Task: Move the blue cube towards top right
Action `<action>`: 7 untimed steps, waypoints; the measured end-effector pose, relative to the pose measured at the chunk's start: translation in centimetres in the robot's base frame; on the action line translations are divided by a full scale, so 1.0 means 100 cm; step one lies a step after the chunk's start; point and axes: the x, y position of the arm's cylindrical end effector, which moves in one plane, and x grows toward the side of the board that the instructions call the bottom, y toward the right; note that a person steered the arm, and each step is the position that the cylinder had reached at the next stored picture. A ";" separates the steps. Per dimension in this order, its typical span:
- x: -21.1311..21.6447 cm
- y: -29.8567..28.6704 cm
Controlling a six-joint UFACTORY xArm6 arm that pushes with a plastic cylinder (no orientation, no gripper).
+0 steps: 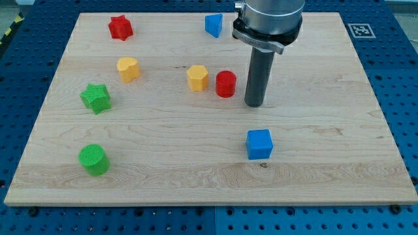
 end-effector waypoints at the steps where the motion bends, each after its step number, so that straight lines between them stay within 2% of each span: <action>1: 0.017 -0.023; 4: 0.098 -0.025; 6: 0.125 -0.028; 7: 0.129 0.011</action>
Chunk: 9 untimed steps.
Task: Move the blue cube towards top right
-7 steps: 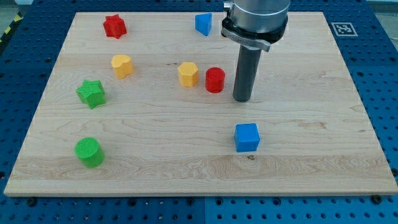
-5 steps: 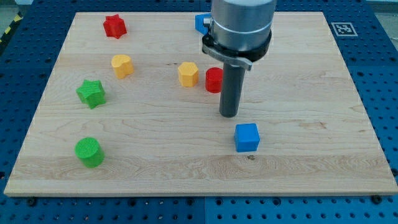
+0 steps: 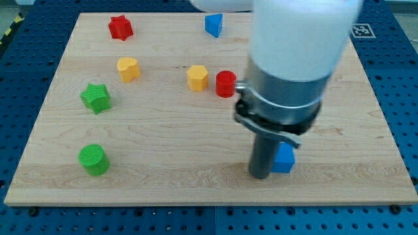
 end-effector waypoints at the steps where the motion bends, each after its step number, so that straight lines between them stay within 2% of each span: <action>1: -0.002 0.021; 5: 0.005 0.024; 8: -0.034 0.085; 9: -0.066 0.083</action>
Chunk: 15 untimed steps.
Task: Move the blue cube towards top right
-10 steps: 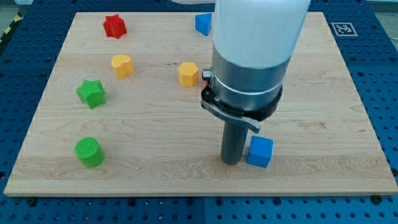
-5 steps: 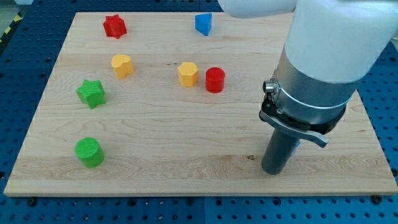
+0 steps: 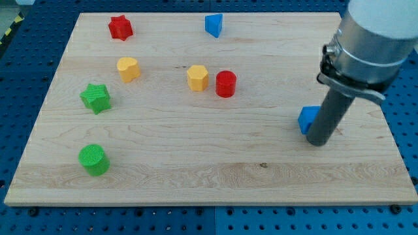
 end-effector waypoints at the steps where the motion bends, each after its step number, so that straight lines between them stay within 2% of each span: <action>1: -0.020 0.000; 3: -0.025 0.000; 7: -0.103 -0.011; 10: -0.106 -0.011; 12: -0.132 -0.011; 14: -0.133 -0.011; 15: -0.149 -0.010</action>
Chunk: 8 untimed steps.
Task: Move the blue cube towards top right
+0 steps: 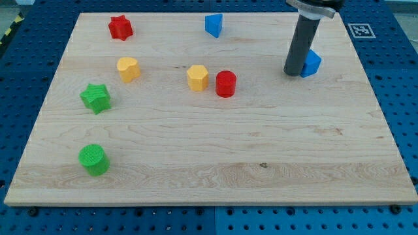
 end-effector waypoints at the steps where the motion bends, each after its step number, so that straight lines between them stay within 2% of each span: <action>1: -0.006 0.015; 2: 0.032 0.018; 3: 0.010 0.028; 4: -0.045 0.028; 5: -0.047 0.029; 6: 0.012 0.047; 7: 0.005 0.079; 8: -0.055 0.087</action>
